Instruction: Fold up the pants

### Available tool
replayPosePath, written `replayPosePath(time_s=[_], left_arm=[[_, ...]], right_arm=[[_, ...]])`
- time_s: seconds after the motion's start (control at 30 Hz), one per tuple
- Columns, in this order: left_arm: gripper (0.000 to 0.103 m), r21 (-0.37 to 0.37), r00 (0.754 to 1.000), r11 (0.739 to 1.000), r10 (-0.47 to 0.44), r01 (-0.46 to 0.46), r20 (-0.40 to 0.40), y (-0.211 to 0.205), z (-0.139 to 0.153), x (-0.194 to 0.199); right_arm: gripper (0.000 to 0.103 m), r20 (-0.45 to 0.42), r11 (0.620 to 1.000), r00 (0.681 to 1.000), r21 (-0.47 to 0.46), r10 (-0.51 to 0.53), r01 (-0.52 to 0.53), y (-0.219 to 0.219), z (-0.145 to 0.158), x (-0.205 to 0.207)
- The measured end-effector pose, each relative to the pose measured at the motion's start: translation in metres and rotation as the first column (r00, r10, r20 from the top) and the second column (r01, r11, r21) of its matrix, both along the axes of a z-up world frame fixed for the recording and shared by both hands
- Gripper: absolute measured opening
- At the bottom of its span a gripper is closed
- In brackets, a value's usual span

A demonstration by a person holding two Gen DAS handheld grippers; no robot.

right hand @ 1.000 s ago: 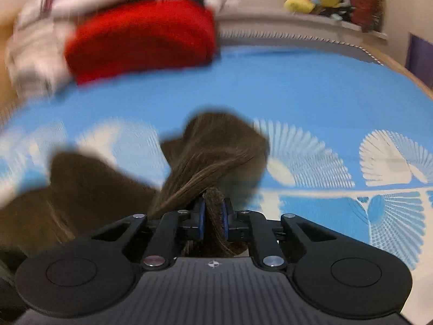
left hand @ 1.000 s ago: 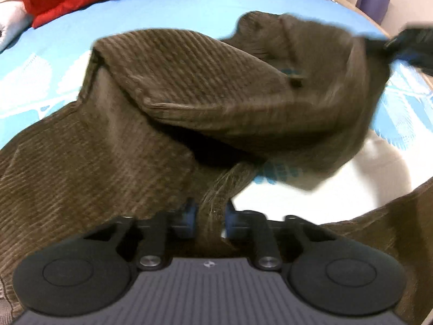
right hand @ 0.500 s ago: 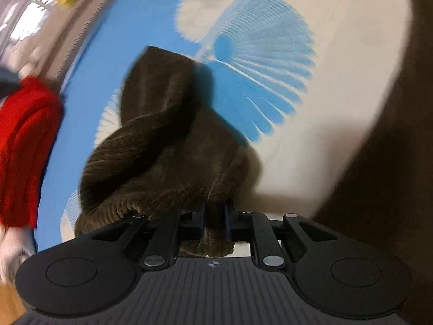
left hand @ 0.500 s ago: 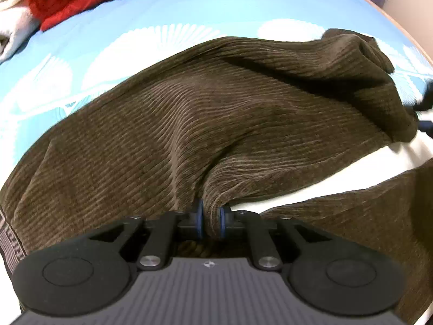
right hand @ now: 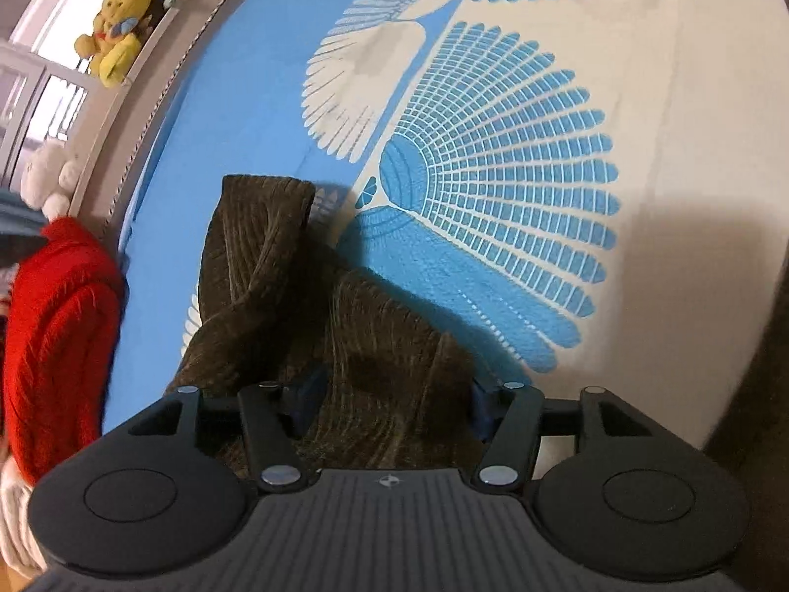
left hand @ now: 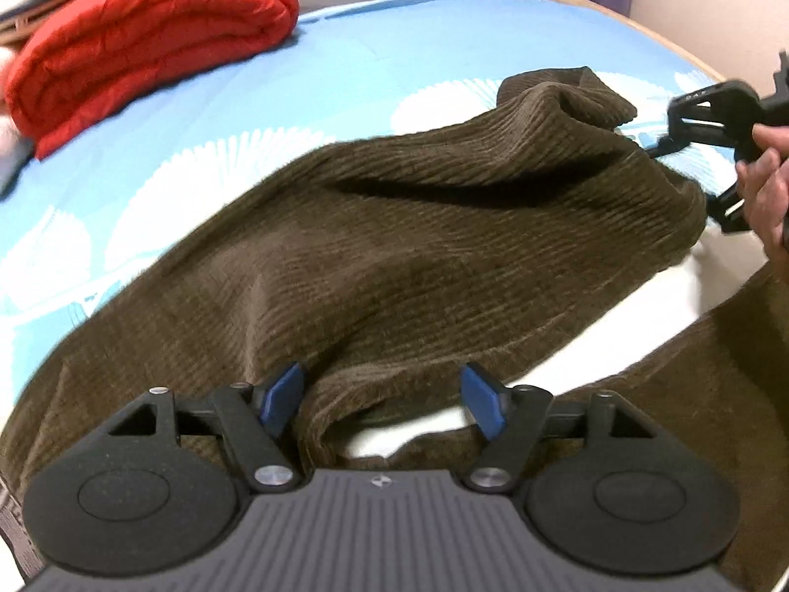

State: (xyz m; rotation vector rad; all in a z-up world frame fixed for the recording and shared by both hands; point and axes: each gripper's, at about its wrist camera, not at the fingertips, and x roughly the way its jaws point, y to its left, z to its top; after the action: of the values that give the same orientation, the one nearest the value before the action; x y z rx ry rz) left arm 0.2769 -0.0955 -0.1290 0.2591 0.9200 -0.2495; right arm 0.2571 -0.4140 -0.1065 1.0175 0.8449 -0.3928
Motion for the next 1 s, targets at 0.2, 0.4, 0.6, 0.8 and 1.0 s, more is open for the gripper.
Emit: replayPosePath(time_s=[0.2,0.4,0.6,0.8,1.0], left_arm=[[0.076,-0.016,0.993,0.997,-0.073,0.075,0.095,-0.012,0.009,-0.009],[0.076,-0.140,0.999,0.989,-0.038,0.043,0.038,-0.003,0.010,-0.002],[0.076,-0.385,1.000,0.923,0.004,-0.004,0.001,0.013,0.022,0.004],[0.076,-0.356,0.998,0.934,0.001,-0.026,-0.070,0.009,0.017,0.010],[0.058,-0.112,0.992,0.994,-0.032,0.018,-0.120,-0.004,-0.023,0.007]], right_arm=[[0.014,0.125,0.995,0.987,-0.010,0.103,-0.103,0.041,0.036,0.012],[0.018,0.303,0.741,0.697,-0.047,0.650,-0.670,0.134,0.072,0.030],[0.026,0.133,0.794,0.790,0.032,0.599,-0.607,0.149,0.032,0.028],[0.027,0.178,0.813,0.816,0.109,0.550,-0.571,0.153,0.031,0.022],[0.027,0.179,0.869,0.879,0.158,0.441,-0.468,0.131,0.026,0.027]])
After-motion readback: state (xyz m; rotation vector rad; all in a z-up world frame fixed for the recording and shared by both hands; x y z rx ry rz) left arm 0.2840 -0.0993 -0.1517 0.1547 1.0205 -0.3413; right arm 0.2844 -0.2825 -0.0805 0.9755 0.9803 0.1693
